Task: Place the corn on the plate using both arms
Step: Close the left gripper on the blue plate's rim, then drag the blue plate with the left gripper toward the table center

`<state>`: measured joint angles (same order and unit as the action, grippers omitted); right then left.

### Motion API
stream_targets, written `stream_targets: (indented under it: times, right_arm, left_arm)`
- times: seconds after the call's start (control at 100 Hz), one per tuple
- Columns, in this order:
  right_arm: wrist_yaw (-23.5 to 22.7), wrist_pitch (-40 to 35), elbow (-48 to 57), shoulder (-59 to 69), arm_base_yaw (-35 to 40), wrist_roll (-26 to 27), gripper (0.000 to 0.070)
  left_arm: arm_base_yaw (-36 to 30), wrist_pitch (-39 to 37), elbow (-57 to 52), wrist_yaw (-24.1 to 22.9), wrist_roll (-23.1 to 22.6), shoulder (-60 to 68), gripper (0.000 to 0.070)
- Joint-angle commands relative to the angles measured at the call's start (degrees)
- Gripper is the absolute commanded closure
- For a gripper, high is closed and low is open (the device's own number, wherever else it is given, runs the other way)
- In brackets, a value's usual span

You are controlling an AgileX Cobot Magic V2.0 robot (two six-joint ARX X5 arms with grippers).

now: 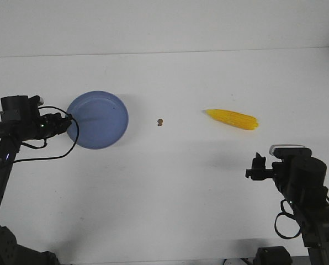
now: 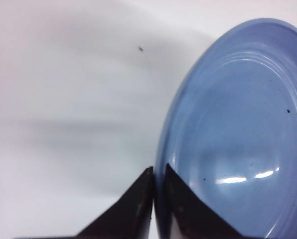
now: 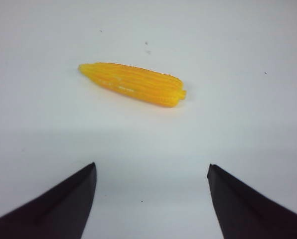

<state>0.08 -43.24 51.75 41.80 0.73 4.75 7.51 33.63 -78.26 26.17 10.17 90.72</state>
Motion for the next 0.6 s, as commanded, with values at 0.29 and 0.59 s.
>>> stream_targets:
  times: [0.29, 0.59]
  right_arm:
    - [-0.07, 0.28, 0.87, 0.26, 0.02, 0.44, 0.0227]
    - [-0.04, 0.31, 0.87, 0.26, 0.02, 0.44, 0.0227]
  left_arm:
    - [-8.15, 2.45, 0.76, 4.44, -1.55, 0.26, 0.0696]
    - [-16.81, -1.05, 8.55, 5.42, -2.36, 0.26, 0.0696]
